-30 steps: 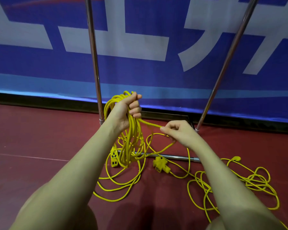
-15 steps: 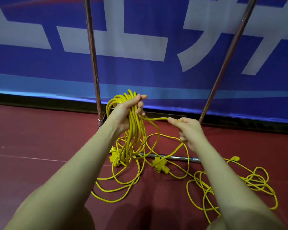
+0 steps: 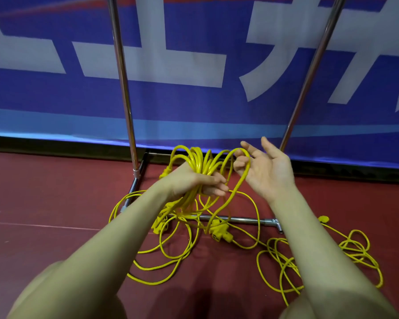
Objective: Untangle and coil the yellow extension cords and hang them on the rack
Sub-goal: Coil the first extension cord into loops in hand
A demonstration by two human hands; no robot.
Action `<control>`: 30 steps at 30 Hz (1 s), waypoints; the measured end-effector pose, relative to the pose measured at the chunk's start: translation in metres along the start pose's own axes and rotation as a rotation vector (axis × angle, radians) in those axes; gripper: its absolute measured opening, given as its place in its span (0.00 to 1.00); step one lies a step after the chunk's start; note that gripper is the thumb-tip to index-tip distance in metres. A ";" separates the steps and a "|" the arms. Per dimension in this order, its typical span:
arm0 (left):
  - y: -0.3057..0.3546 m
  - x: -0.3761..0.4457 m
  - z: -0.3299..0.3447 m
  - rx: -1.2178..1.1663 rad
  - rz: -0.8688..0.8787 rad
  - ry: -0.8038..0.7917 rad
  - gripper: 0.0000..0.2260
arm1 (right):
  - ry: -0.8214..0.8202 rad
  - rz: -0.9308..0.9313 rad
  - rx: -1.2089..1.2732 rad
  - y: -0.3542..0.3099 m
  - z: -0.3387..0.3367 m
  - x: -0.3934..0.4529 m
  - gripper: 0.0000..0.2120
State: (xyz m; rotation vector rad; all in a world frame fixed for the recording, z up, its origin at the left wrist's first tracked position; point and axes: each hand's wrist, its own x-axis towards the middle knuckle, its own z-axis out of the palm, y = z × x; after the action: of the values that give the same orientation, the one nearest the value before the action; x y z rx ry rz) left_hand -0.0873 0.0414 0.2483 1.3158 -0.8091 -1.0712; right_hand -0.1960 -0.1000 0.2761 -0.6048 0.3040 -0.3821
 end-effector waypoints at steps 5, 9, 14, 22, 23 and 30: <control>-0.008 0.002 0.015 -0.043 -0.005 -0.096 0.08 | -0.005 -0.035 0.027 0.001 0.007 0.000 0.21; -0.003 0.000 0.019 -0.023 0.001 -0.146 0.08 | 0.032 -0.068 0.014 -0.001 0.009 0.000 0.22; 0.010 0.000 0.017 -0.234 0.067 0.039 0.09 | 0.083 -0.128 -0.230 -0.005 0.001 0.005 0.16; 0.025 0.012 -0.001 -0.778 0.238 0.381 0.07 | -0.048 0.114 -0.681 0.026 -0.003 0.001 0.16; 0.025 0.012 -0.003 -0.799 0.253 0.399 0.07 | -0.083 0.146 -0.723 0.031 -0.002 0.001 0.16; 0.026 0.008 -0.021 -0.963 0.331 0.524 0.05 | -0.266 0.218 -0.976 0.033 -0.007 0.000 0.09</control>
State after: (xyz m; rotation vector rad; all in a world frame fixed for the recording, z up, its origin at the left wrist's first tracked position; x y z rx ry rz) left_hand -0.0612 0.0396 0.2707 0.5479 -0.0512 -0.6443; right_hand -0.1895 -0.0780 0.2508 -1.5481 0.2860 0.0919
